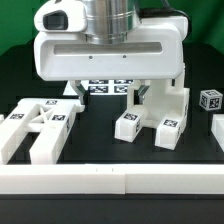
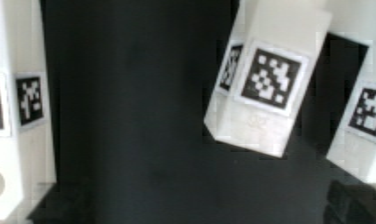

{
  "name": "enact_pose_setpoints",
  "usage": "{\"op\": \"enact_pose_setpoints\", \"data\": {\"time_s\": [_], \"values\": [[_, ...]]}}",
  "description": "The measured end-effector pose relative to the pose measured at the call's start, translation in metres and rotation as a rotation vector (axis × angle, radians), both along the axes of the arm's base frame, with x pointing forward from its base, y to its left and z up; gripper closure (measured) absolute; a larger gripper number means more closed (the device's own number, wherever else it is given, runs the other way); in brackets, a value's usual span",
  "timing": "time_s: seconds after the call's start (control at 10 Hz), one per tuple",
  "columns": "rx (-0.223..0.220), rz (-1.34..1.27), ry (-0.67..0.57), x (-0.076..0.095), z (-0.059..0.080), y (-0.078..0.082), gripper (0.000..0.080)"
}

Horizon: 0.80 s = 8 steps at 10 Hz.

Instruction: Assemble chair

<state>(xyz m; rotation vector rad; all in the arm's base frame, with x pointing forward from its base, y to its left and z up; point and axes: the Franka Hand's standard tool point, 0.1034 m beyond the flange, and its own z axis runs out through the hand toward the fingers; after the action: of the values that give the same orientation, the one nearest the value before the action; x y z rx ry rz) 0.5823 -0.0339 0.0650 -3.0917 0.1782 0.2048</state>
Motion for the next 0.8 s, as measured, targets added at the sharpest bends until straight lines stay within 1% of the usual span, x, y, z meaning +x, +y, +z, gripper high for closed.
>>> {"op": "enact_pose_setpoints", "data": {"time_s": [0.1,0.2,0.3,0.4,0.5,0.6,0.8], "values": [[0.0,-0.001,0.002,0.001,-0.001,-0.001,0.015],[0.002,0.009,0.005,0.005,-0.002,-0.014,0.015],[-0.008,0.0,-0.003,0.01,-0.005,-0.042,0.015],[-0.022,-0.004,-0.002,0.009,-0.011,-0.065,0.015],[-0.028,0.005,0.004,0.008,-0.016,-0.075,0.015],[-0.027,0.008,0.002,0.009,-0.015,-0.07,0.015],[-0.027,0.01,0.003,0.009,-0.016,-0.07,0.015]]}}
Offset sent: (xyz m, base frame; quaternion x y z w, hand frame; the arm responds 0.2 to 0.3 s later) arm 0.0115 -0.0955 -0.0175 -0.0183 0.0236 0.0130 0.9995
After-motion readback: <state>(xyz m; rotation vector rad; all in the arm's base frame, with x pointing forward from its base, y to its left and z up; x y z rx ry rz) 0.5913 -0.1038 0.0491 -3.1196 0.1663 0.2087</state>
